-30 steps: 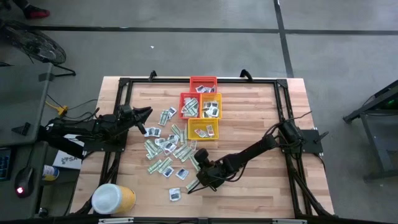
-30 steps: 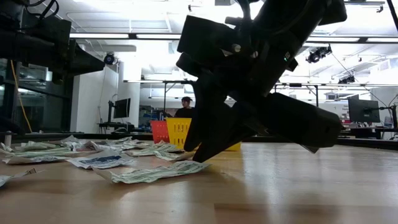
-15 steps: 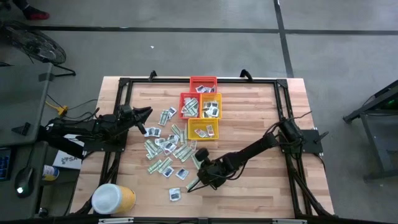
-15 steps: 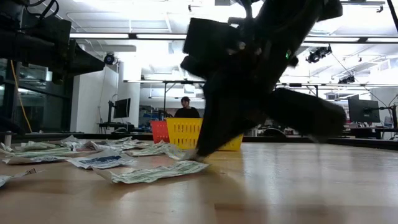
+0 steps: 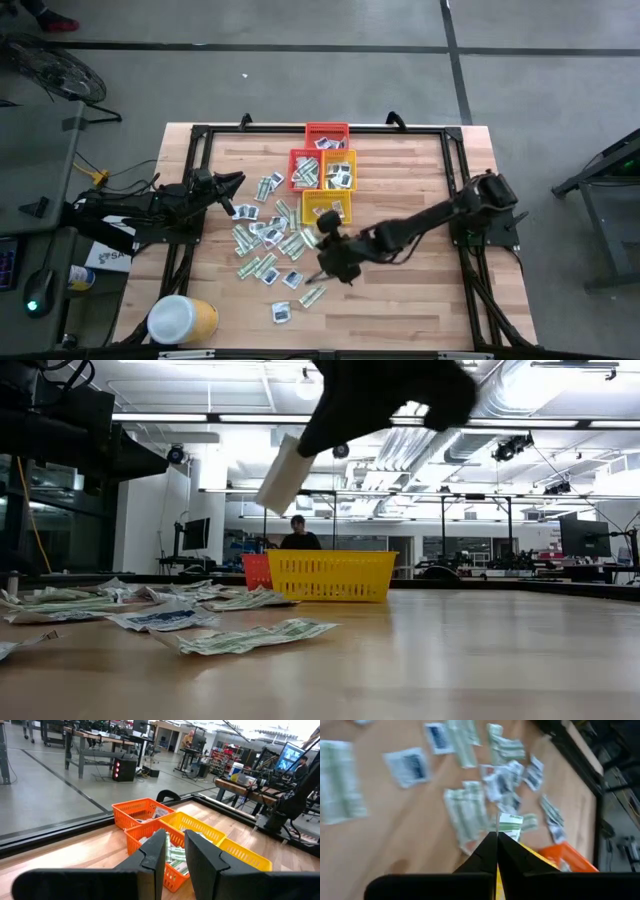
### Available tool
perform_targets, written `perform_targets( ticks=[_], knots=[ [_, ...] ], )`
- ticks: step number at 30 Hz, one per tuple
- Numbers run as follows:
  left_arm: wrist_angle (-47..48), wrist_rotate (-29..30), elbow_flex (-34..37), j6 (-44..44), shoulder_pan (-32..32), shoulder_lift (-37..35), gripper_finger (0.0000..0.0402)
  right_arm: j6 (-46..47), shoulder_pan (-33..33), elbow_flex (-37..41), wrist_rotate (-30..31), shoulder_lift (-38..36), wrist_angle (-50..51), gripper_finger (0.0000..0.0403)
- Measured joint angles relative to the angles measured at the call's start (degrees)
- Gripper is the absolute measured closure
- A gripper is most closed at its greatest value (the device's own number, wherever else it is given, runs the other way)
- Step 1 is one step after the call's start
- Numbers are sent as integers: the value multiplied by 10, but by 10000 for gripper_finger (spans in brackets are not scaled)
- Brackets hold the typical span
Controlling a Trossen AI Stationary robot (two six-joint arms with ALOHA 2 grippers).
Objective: Pick & Place First Aid Supplies
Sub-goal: Put the bandage into the bottom orange bin
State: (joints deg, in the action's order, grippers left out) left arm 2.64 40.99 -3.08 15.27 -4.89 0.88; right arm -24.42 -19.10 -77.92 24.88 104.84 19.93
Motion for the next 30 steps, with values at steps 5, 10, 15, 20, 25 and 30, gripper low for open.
perform_targets(
  ticks=[5,10,15,20,25,30],
  knots=[
    [0,0,0,0,0,0,328,-1,59,0,-5,-4,-14,403],
    [0,0,0,0,0,0,328,-10,125,0,0,-4,-47,403],
    [0,0,0,0,0,0,328,-36,189,0,-10,2,-75,403],
    [0,0,0,0,0,0,328,-83,238,0,-14,27,-99,403],
    [0,0,0,0,0,0,328,-91,261,0,-19,59,-131,403],
    [0,0,0,0,0,0,328,-91,271,0,-8,78,-140,402]
  ],
)
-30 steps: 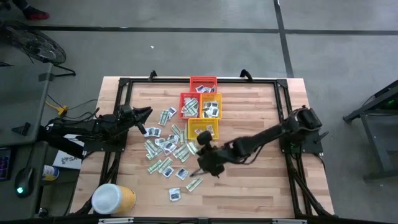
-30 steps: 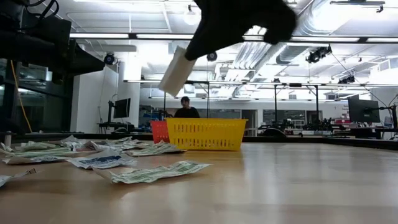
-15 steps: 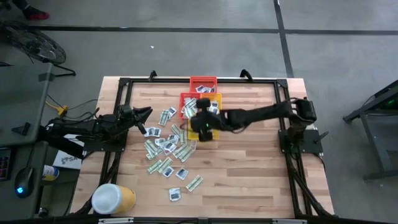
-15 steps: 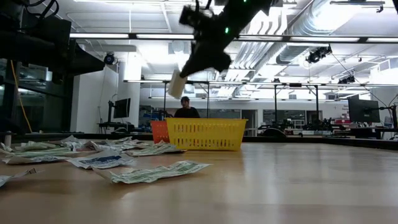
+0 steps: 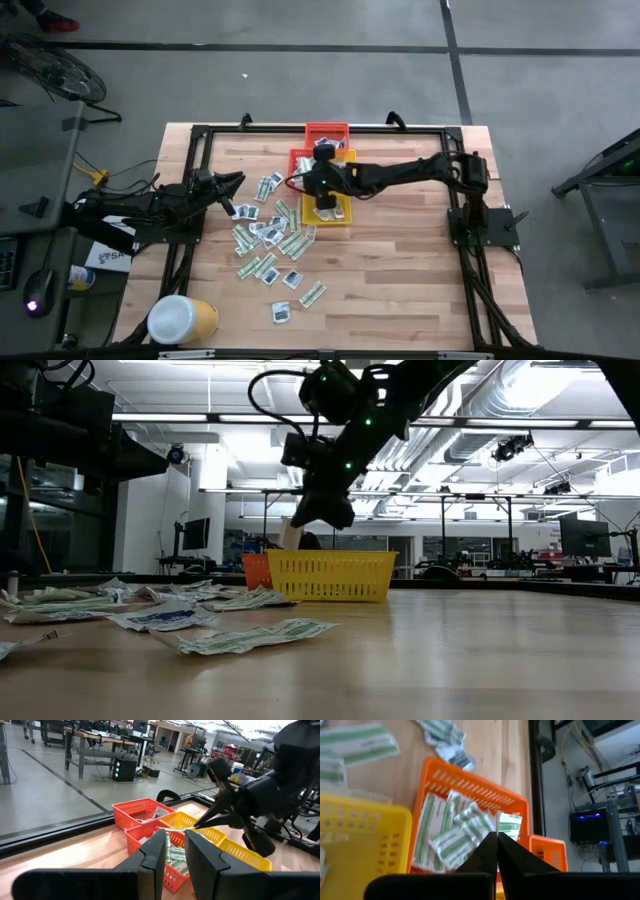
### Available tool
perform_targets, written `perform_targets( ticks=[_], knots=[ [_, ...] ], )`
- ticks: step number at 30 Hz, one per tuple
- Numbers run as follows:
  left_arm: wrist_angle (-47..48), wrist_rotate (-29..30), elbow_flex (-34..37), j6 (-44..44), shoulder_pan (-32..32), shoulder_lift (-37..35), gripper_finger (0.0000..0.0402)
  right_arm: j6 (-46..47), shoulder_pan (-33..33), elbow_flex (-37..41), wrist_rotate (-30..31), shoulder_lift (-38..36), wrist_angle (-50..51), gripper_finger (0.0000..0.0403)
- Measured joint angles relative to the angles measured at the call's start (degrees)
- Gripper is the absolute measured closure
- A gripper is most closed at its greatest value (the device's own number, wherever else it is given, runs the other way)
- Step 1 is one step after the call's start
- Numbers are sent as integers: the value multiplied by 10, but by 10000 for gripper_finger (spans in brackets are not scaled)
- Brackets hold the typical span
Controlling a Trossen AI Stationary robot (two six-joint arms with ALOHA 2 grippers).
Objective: Pick & Place First Aid Supplies
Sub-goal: Put the bandage into the bottom orange bin
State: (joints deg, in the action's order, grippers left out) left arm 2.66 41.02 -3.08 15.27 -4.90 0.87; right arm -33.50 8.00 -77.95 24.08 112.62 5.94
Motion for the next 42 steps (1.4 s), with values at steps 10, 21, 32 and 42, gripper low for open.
perform_targets(
  ticks=[10,21,32,42],
  knots=[
    [0,0,0,0,0,0,328,18,5,0,-28,0,13,323],
    [0,0,0,0,0,0,328,139,7,0,-50,0,4,233],
    [0,0,0,0,0,0,328,312,6,0,-115,0,-21,221],
    [0,0,0,0,0,0,328,423,-20,0,-260,0,-30,221]
  ],
)
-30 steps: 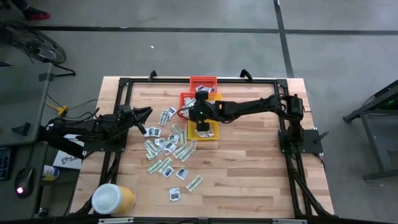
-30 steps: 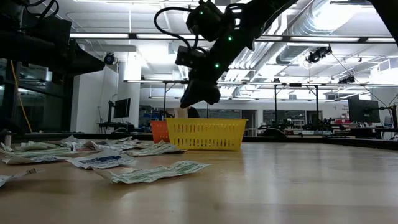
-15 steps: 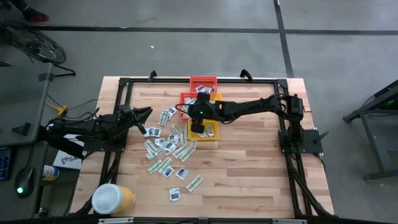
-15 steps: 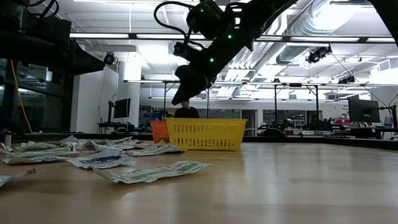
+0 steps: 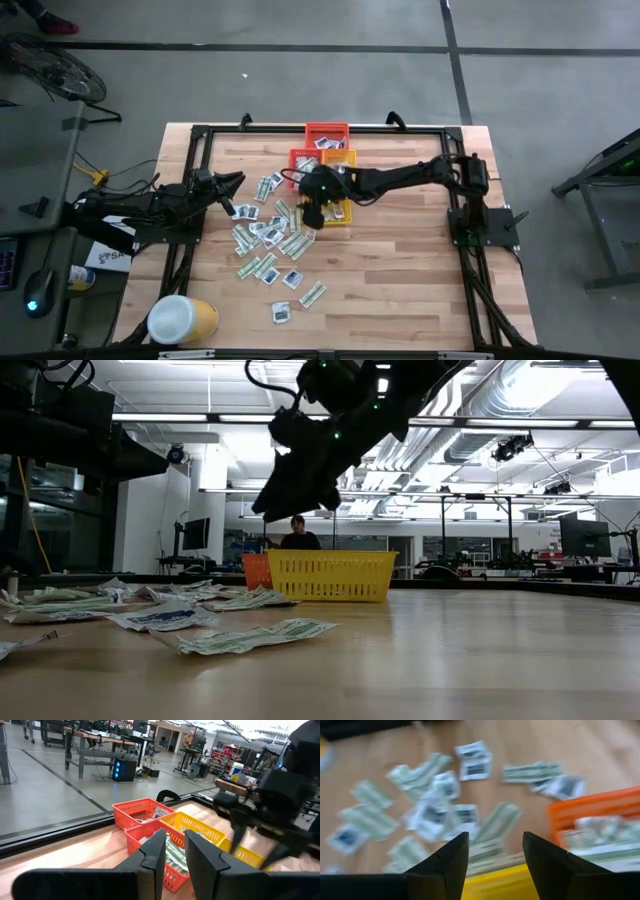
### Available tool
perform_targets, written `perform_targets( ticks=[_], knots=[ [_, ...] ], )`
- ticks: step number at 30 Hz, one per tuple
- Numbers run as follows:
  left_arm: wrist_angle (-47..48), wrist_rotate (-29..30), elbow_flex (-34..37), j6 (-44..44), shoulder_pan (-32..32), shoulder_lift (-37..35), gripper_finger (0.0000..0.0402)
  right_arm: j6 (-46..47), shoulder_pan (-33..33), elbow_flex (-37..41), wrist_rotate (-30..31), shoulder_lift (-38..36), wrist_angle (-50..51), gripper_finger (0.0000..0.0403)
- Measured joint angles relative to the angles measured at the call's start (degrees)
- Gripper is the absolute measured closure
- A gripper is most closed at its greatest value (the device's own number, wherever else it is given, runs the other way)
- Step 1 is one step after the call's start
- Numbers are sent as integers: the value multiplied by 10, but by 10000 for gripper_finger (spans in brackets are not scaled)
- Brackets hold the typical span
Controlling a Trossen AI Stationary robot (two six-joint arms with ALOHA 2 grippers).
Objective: Pick & Place First Aid Supplies
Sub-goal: Put the bandage into the bottom orange bin
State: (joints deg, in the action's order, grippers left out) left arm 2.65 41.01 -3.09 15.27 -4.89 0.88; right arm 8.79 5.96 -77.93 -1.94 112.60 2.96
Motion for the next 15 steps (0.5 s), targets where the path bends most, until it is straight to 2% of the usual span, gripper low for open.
perform_targets(
  ticks=[8,15],
  knots=[
    [0,0,0,0,0,0,328,160,-32,0,-69,-11,20,222],
    [0,0,0,0,0,0,328,222,-80,0,-168,-11,34,221]
  ],
)
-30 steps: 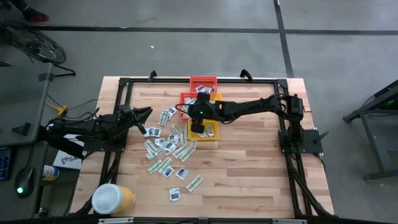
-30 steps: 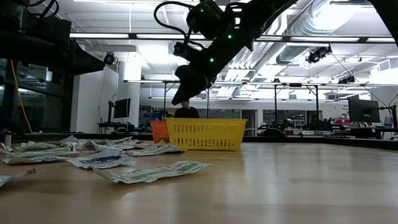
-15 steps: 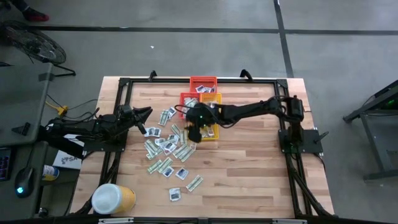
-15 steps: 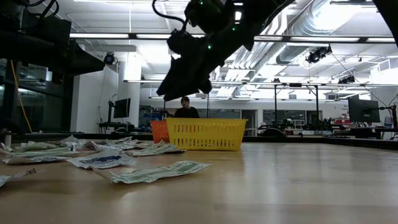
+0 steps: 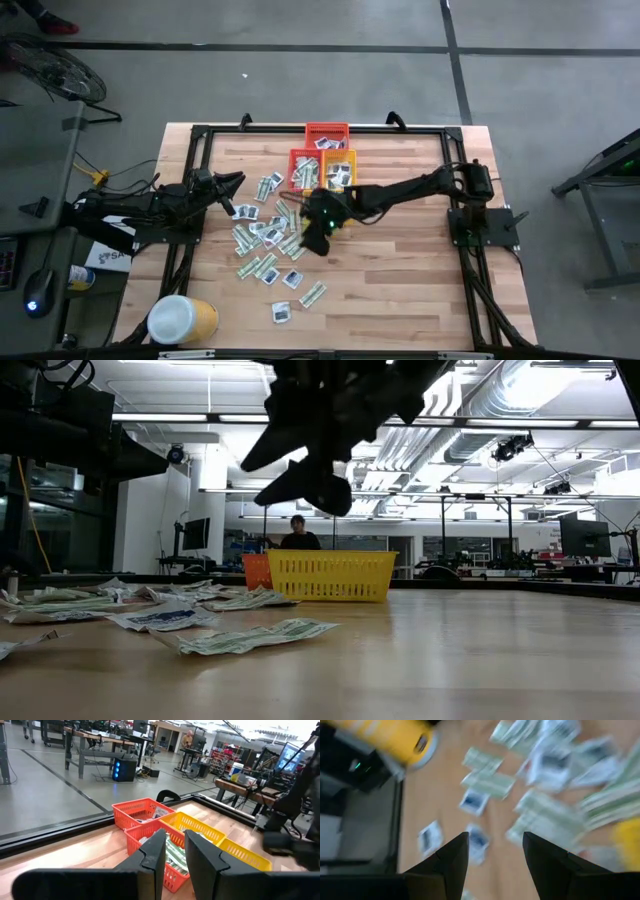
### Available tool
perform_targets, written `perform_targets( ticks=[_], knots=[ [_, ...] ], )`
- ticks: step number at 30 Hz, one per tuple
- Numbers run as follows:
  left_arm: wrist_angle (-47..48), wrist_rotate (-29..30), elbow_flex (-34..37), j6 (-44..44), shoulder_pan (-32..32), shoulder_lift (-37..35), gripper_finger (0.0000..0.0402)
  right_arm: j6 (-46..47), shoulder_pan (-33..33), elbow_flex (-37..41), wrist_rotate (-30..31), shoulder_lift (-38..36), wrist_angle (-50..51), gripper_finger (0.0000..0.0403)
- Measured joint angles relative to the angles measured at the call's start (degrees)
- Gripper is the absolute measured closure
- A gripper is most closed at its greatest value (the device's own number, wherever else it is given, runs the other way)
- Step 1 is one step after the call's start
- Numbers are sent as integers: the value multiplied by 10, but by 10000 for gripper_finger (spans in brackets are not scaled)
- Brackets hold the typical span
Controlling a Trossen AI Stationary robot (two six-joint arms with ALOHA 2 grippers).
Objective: Pick & Place First Aid Supplies
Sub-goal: Put the bandage into the bottom orange bin
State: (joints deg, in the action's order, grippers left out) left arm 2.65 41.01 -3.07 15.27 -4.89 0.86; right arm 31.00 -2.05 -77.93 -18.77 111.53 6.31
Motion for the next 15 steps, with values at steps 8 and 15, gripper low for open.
perform_targets(
  ticks=[8,15],
  knots=[
    [0,0,0,0,0,0,328,44,-65,0,-25,0,54,221],
    [0,0,0,0,0,0,328,112,-110,0,-1,0,131,221]
  ],
)
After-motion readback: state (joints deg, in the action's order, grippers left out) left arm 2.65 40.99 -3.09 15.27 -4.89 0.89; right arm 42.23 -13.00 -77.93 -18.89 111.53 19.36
